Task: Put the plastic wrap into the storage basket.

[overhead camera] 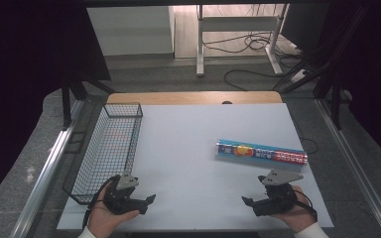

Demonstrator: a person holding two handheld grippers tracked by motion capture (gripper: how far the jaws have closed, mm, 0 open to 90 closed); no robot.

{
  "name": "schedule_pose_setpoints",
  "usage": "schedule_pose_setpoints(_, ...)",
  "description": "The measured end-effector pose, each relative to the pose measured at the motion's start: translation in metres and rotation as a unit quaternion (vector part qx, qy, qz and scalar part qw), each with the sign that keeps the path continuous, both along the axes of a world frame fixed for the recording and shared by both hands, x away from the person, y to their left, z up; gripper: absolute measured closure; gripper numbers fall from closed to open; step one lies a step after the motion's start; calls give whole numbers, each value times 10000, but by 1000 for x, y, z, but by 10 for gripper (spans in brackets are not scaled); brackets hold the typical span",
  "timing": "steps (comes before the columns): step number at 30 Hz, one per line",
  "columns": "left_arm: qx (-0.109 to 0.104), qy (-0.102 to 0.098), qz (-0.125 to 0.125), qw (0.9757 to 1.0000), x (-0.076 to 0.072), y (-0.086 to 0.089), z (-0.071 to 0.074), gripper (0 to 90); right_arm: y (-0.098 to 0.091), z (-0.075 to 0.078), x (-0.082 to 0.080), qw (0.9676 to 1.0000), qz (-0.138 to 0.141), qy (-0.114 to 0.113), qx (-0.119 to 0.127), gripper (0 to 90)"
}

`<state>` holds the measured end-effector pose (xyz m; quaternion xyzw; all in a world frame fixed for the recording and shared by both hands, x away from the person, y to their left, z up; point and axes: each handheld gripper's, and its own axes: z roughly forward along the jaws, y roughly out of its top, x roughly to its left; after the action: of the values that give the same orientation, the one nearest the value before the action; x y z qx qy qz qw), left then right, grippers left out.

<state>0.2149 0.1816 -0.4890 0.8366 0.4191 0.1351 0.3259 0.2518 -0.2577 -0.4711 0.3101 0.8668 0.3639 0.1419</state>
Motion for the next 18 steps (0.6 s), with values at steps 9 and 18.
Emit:
schedule_pose_setpoints(9,18,-2,61,10000,-1,2,-1,165,4,1,0,10000,81,6,-36,118)
schedule_pose_setpoints(18,-29,-13,51,10000,-1,6,-1,166,15,8,5,9994,257,34,-251,153)
